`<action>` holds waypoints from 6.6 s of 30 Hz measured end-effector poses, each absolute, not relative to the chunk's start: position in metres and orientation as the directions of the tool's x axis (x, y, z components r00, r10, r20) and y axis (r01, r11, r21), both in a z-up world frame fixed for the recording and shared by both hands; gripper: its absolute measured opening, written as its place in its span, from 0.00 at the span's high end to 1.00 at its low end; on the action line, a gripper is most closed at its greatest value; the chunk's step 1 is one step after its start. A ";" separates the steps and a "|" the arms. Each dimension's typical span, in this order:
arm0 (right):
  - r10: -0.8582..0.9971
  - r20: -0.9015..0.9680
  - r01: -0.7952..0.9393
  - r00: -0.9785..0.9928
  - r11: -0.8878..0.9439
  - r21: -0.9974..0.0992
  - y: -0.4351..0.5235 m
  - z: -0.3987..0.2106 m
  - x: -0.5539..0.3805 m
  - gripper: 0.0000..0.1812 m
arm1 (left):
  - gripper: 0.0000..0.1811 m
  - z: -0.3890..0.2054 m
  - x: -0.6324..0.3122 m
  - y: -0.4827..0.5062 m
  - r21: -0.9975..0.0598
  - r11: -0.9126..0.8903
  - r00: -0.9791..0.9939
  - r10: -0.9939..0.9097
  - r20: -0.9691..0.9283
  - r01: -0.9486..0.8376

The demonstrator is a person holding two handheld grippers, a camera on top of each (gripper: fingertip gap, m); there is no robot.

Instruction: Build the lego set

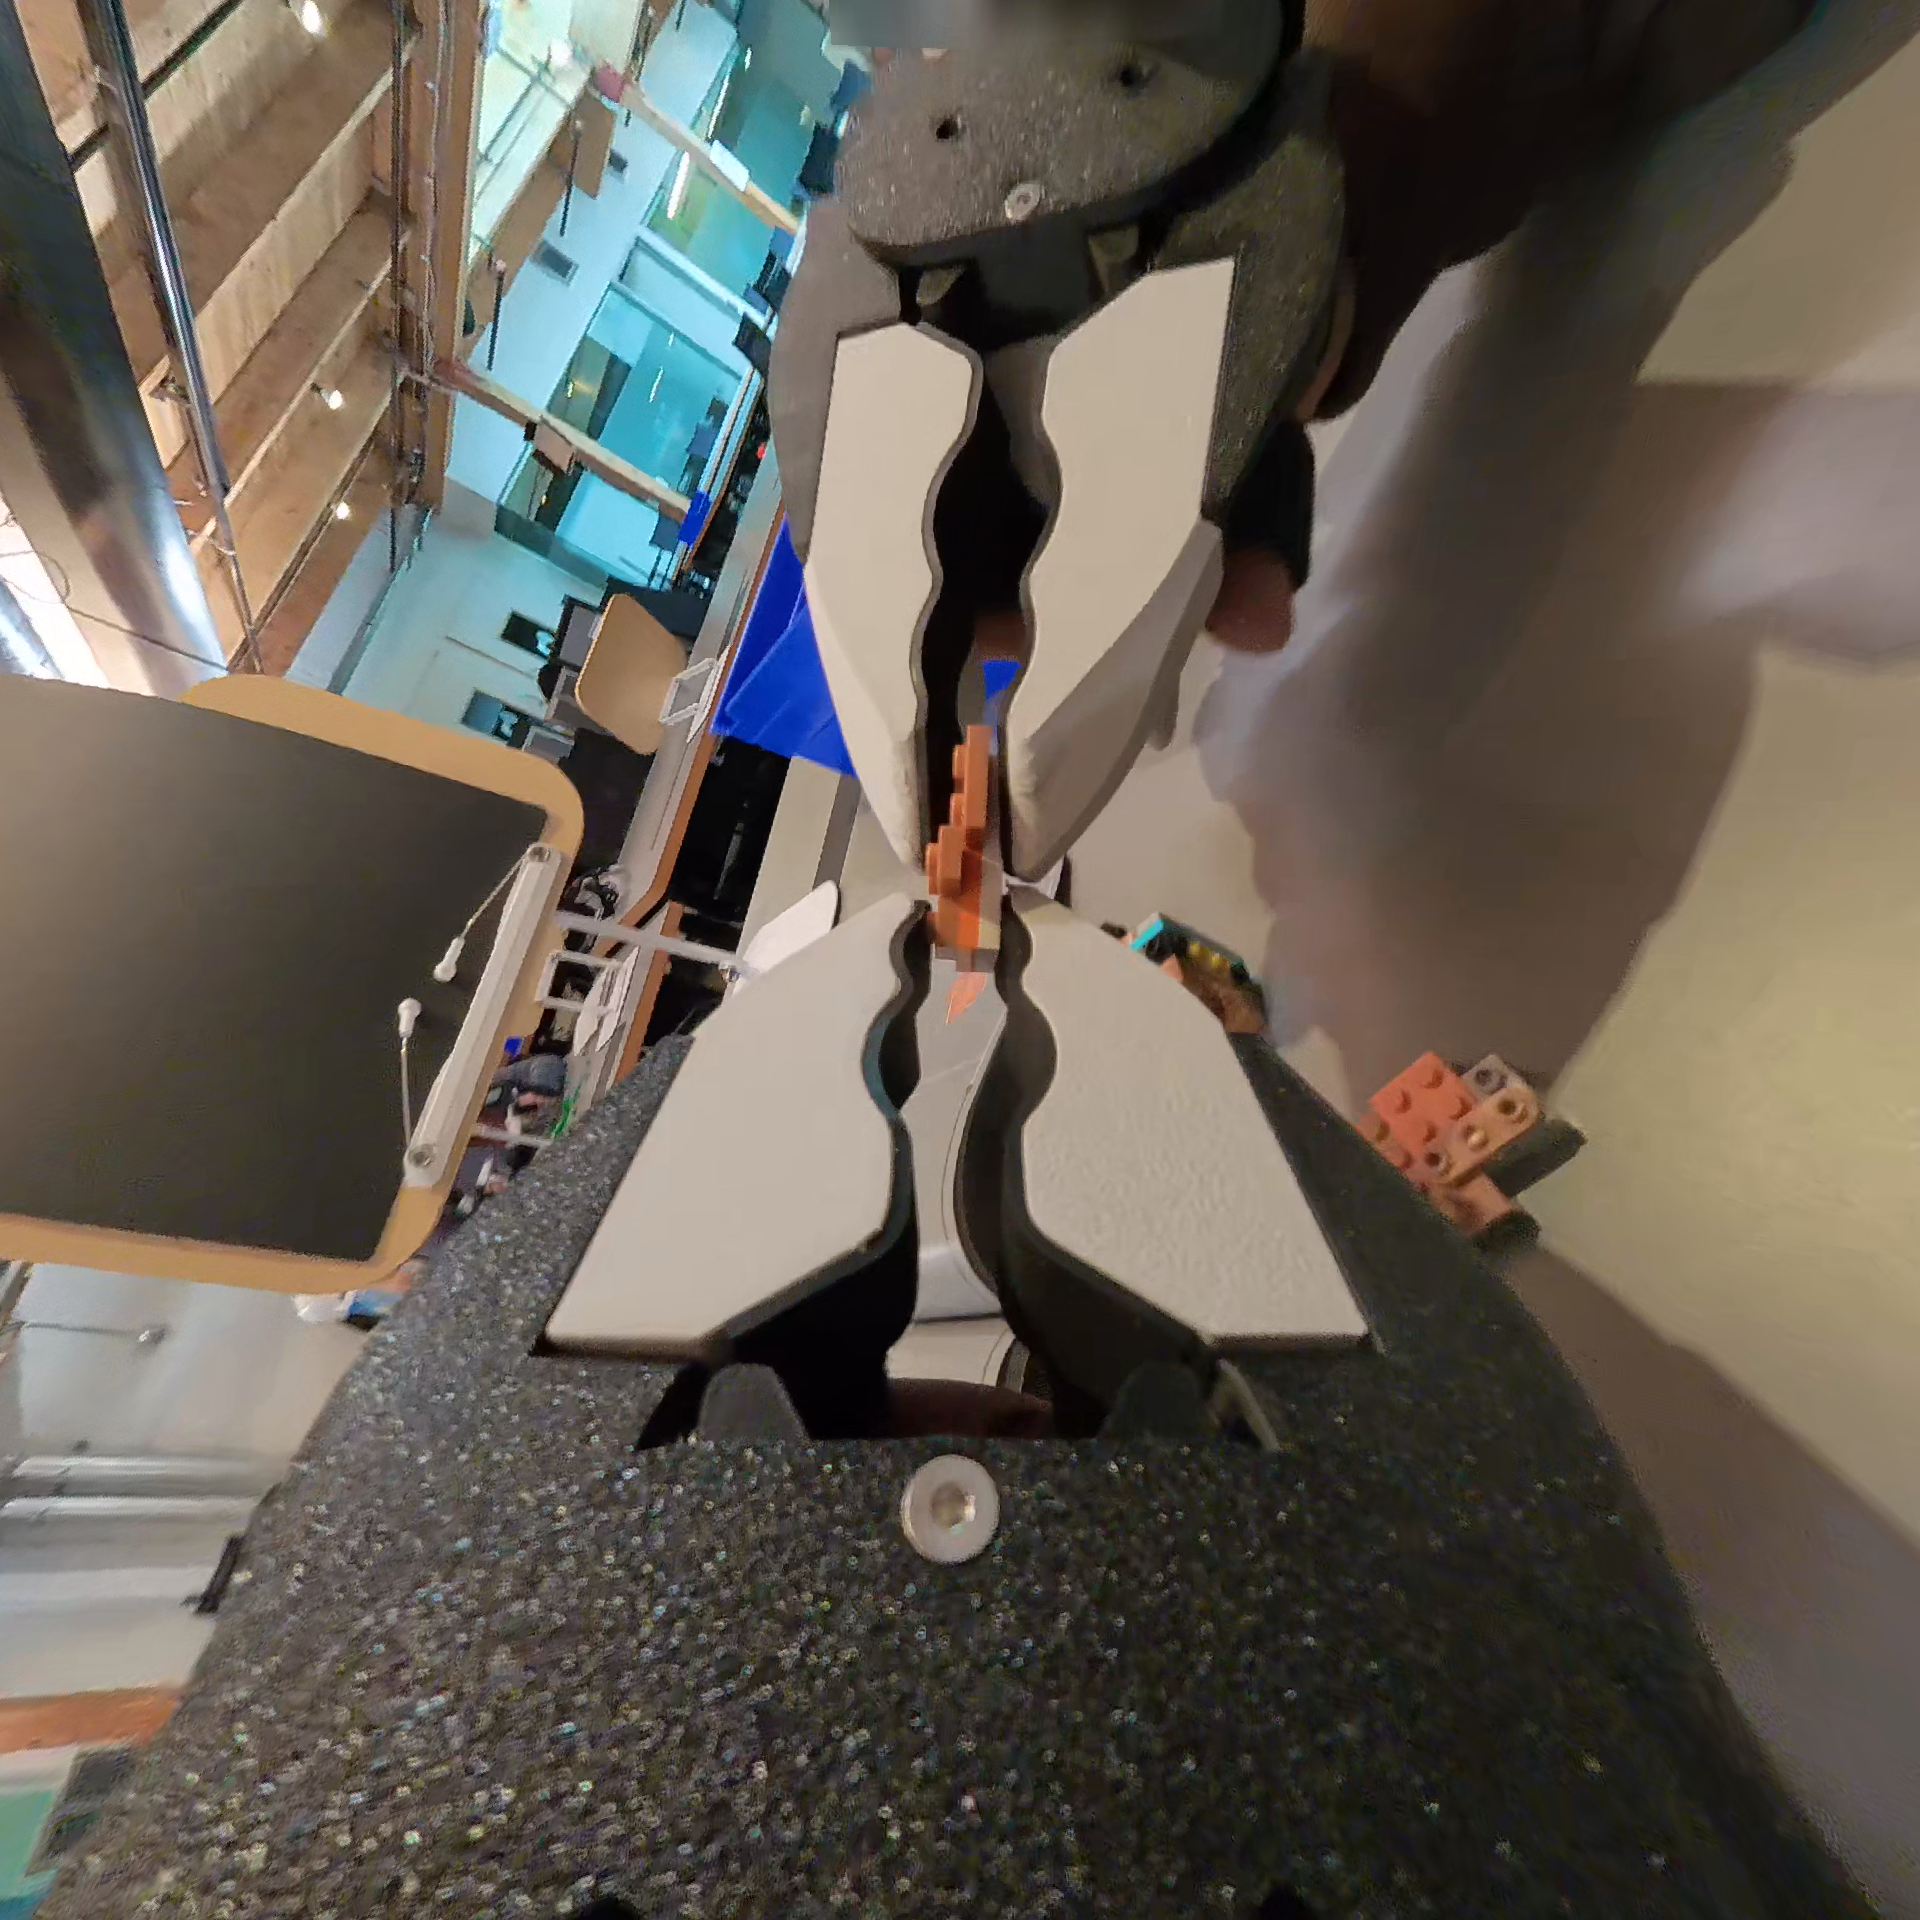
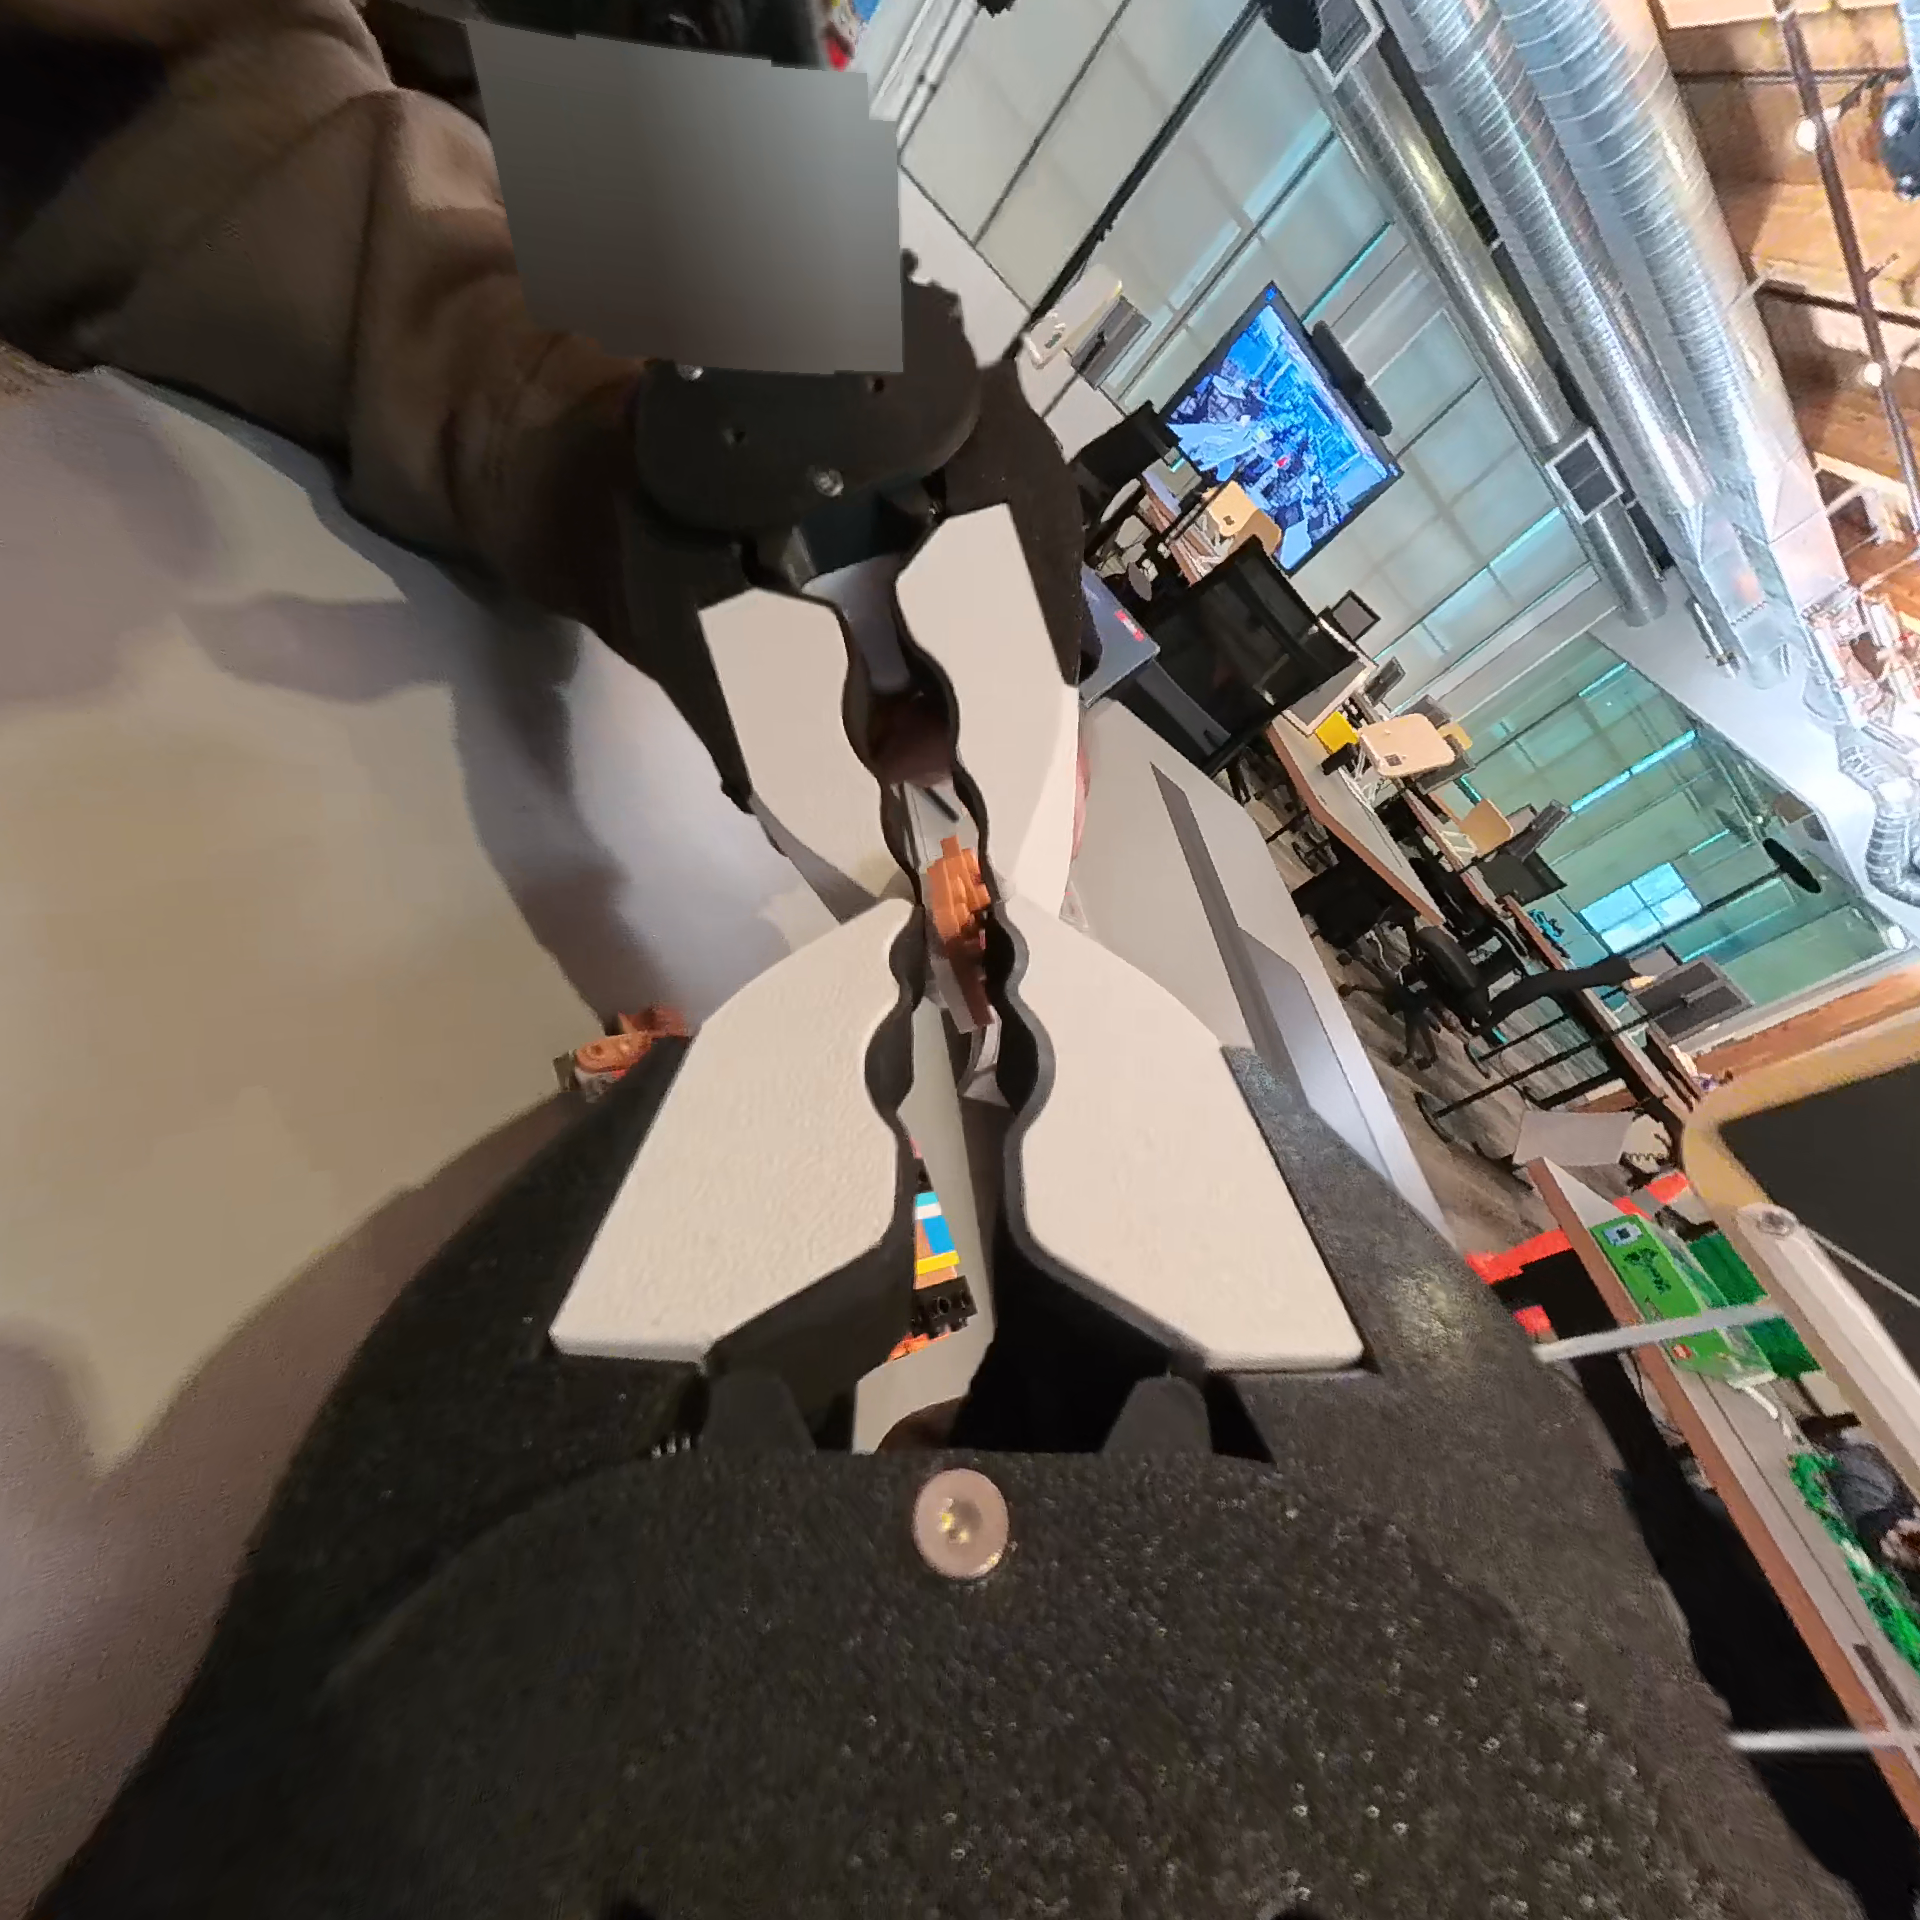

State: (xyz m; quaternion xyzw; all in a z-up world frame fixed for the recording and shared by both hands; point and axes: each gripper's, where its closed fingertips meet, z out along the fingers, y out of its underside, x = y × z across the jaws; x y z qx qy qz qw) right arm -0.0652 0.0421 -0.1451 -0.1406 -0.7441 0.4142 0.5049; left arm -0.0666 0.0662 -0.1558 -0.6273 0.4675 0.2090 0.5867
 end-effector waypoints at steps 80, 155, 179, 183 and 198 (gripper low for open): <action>0.936 0.338 0.035 -0.099 0.342 -0.939 0.120 -0.118 -0.048 0.85 | 0.79 -0.126 -0.156 0.048 -0.734 -0.021 0.732 0.059 -0.679 -0.679; 0.987 0.150 0.241 -0.053 0.159 -0.957 0.205 -0.116 0.036 0.88 | 1.00 -0.173 -0.150 0.043 -0.959 -0.069 0.951 -0.169 -0.260 -0.275; 0.859 0.405 0.687 -0.314 0.500 -0.527 0.316 -0.149 0.088 0.87 | 1.00 -0.173 -0.154 0.044 -0.948 -0.056 0.942 -0.146 -0.304 -0.314; 0.809 0.376 0.714 -0.451 0.580 -0.392 0.333 -0.170 0.086 0.88 | 1.00 -0.175 -0.155 0.047 -0.938 -0.063 0.935 -0.131 -0.330 -0.340; 0.788 0.109 0.791 -0.606 0.612 -0.024 0.379 -0.248 0.059 0.93 | 1.00 -0.178 -0.154 0.048 -0.919 -0.073 0.918 -0.123 -0.376 -0.387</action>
